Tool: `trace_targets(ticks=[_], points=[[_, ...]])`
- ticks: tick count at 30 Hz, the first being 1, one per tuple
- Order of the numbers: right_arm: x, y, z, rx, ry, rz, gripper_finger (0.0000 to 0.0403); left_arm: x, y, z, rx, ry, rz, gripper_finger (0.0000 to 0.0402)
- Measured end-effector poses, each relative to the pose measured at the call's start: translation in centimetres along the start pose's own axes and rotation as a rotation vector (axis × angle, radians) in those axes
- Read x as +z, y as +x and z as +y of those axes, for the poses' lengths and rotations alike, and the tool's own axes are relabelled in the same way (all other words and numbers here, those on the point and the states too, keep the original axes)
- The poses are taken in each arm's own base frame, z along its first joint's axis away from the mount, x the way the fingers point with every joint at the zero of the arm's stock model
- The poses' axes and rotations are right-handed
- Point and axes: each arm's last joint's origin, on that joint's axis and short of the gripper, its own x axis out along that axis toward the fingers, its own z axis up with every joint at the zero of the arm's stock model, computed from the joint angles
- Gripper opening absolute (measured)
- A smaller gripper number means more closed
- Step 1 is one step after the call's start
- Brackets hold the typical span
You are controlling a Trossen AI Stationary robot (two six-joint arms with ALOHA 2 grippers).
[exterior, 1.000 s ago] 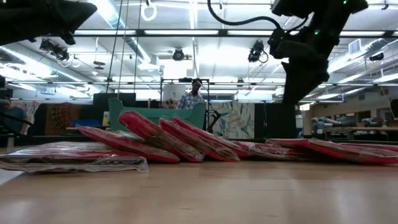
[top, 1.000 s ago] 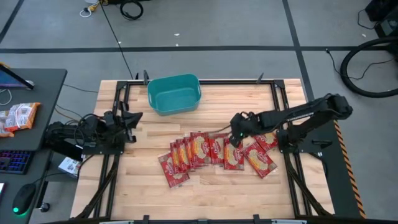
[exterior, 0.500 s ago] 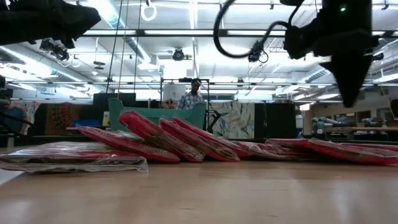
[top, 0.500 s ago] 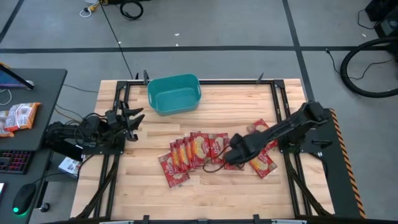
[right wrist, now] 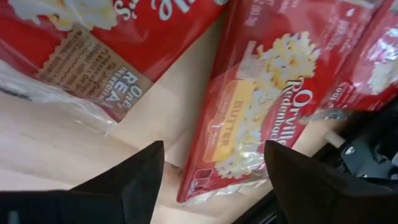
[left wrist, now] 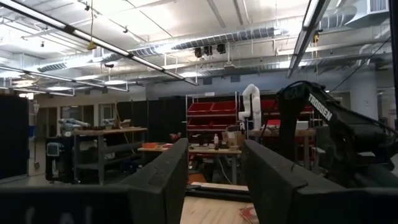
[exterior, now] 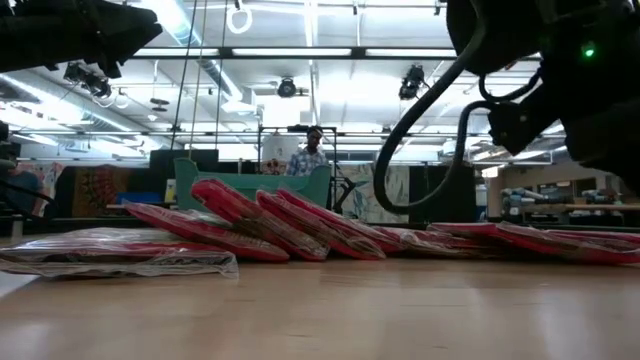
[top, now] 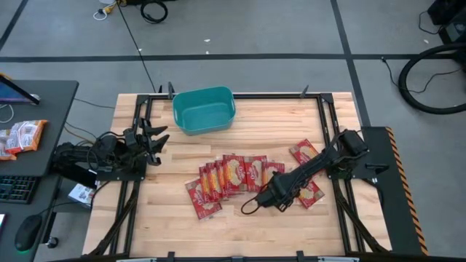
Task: Sort popcorn bags into baskets
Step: Put the red popcorn bag into the blue container
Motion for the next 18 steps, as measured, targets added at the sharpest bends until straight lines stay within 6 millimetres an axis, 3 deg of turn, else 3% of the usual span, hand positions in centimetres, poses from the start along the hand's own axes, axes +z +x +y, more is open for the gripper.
trace_targets(ticks=[8,18], points=[[0.1,0.1,-0.1,-0.039,0.015,-0.109,0.0257,0.0,0.0,0.0,0.0,0.0,0.0,0.0155],[-0.9,2.8,-0.5,-0.087,0.032,-0.133,0.0236,0.1,0.0,0.0,0.0,0.0,0.0,0.0155]])
